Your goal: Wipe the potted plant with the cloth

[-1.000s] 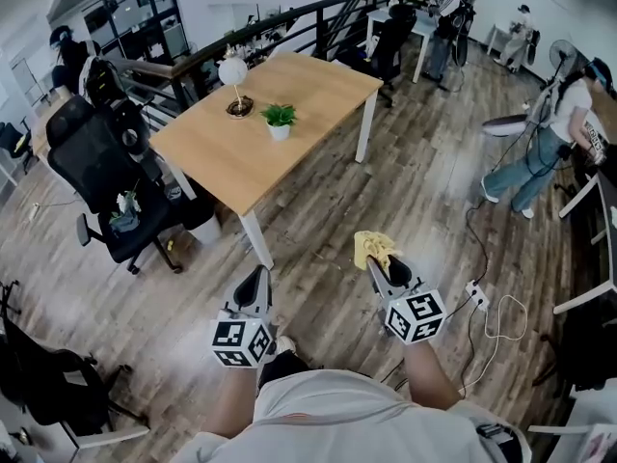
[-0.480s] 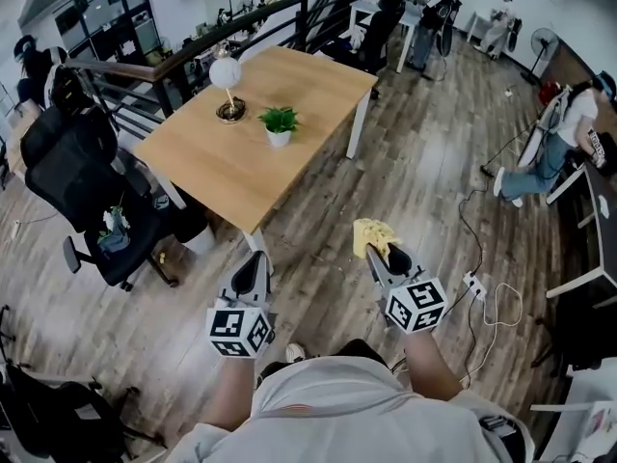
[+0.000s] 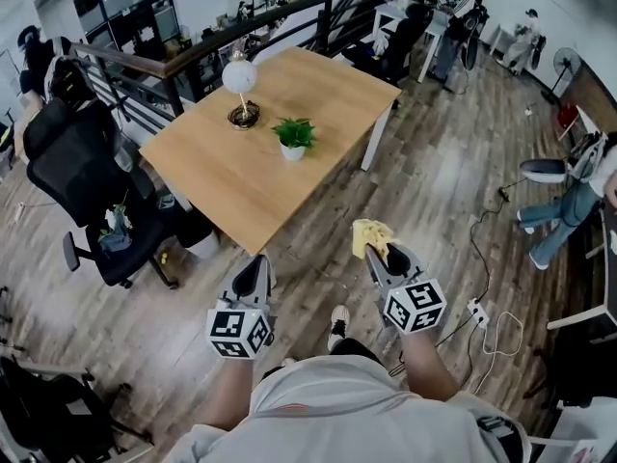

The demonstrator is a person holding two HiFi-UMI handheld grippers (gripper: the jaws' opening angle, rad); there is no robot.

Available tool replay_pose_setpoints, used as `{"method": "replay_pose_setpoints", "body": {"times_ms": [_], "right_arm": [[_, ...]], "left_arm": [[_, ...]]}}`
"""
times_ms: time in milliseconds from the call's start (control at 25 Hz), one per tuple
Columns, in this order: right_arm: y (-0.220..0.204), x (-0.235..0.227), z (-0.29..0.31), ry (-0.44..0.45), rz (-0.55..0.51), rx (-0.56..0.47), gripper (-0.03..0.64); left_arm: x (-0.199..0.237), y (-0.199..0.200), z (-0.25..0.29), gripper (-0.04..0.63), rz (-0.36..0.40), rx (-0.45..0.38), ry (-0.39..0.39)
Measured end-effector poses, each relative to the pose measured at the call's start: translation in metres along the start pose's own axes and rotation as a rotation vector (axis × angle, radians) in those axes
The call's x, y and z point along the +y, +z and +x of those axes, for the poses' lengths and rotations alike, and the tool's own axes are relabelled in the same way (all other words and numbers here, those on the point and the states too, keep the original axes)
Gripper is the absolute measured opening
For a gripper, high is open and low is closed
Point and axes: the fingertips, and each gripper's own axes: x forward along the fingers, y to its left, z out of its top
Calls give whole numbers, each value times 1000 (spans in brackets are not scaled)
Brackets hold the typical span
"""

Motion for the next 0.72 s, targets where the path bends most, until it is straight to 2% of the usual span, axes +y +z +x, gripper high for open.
{"method": "replay_pose_setpoints", "body": {"times_ms": [160, 400, 560, 720], "right_arm": [[21, -49, 40, 24, -9, -26, 156], [43, -147, 79, 6, -1, -45, 156], [44, -191, 97, 17, 7, -38, 156], [39, -226, 134, 19, 64, -12, 156]], "left_arm": [[-2, 17, 62, 15, 10, -12, 16], [-22, 35, 159, 15, 23, -46, 16], [-31, 31, 199, 15, 21, -33, 38], [-21, 27, 237, 15, 19, 9, 63]]}}
